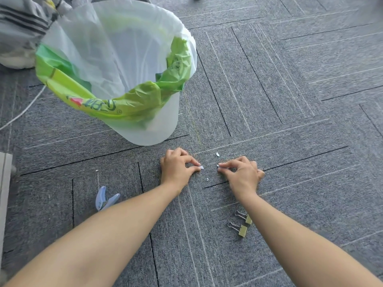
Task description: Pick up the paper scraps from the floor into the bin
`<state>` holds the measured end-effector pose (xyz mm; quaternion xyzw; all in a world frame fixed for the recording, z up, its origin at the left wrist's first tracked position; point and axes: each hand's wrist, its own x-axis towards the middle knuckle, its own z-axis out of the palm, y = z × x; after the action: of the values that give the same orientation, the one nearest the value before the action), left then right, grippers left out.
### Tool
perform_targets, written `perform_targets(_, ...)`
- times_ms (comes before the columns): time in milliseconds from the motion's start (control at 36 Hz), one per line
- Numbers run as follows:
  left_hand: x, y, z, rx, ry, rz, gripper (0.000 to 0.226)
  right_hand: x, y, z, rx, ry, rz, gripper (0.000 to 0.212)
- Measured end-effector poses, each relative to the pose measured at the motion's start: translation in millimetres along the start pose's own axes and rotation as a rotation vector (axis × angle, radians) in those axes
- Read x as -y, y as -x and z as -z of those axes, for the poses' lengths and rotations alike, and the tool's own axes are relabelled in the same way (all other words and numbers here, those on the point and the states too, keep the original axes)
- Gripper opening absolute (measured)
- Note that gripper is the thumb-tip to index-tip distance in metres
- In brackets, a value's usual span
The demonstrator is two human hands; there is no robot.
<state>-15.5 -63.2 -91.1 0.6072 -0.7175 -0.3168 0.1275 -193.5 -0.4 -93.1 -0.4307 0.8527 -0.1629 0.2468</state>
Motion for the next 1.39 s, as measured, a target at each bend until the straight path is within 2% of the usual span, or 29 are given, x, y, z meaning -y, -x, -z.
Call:
perform_targets(194,-3.1,0.6,-5.4,-0.010,-0.139,-0.050,0.012,-0.6,-0.6,-4.0,-0.029,0.078,0.077,0.008)
perform_targets(306,-5.2,4.1,-8.4,0.017,-0.106,-0.066,0.013,-1.5,-0.9,-9.1,-0.036,0.106,0.106,0.009)
perform_targets(444,-4.3,20.3,-12.2,0.135,-0.053,-0.120,0.015,-6.1,0.4,-10.0,-0.045,0.026,0.102,0.007)
perform_targets(583,-3.6,25.1,-16.5,0.132,-0.024,-0.099,0.012,-4.6,0.0,-5.0,-0.035,0.008,0.097,0.008)
perform_targets(722,-5.8,22.0,-14.1,0.139,-0.056,-0.126,0.025,3.7,-11.1,-1.1,-0.013,0.047,0.105,0.009)
perform_targets(778,-5.0,20.8,-12.9,0.153,-0.063,-0.154,0.022,6.2,-16.2,-0.6,0.000,0.057,0.104,0.009)
perform_targets(833,-3.2,19.5,-12.0,0.153,-0.061,-0.181,0.017,7.3,-21.0,-0.3,0.000,0.044,0.096,0.014)
perform_targets(917,-3.2,18.4,-9.9,0.158,-0.072,-0.194,0.015,7.6,-24.8,0.9,-0.014,0.033,0.110,0.037)
perform_targets(972,-4.0,17.4,-8.9,0.164,-0.082,-0.204,0.015,6.9,-25.6,1.5,-0.001,0.060,0.128,0.045)
perform_targets(1194,-8.8,13.6,-7.4,0.222,-0.153,-0.231,0.014,12.3,-34.4,2.3,0.043,0.112,0.094,0.041)
perform_targets(1389,-12.6,18.9,-12.3,0.208,-0.190,-0.221,0.015,21.2,-39.1,-2.6,-0.002,0.102,-0.009,0.022)
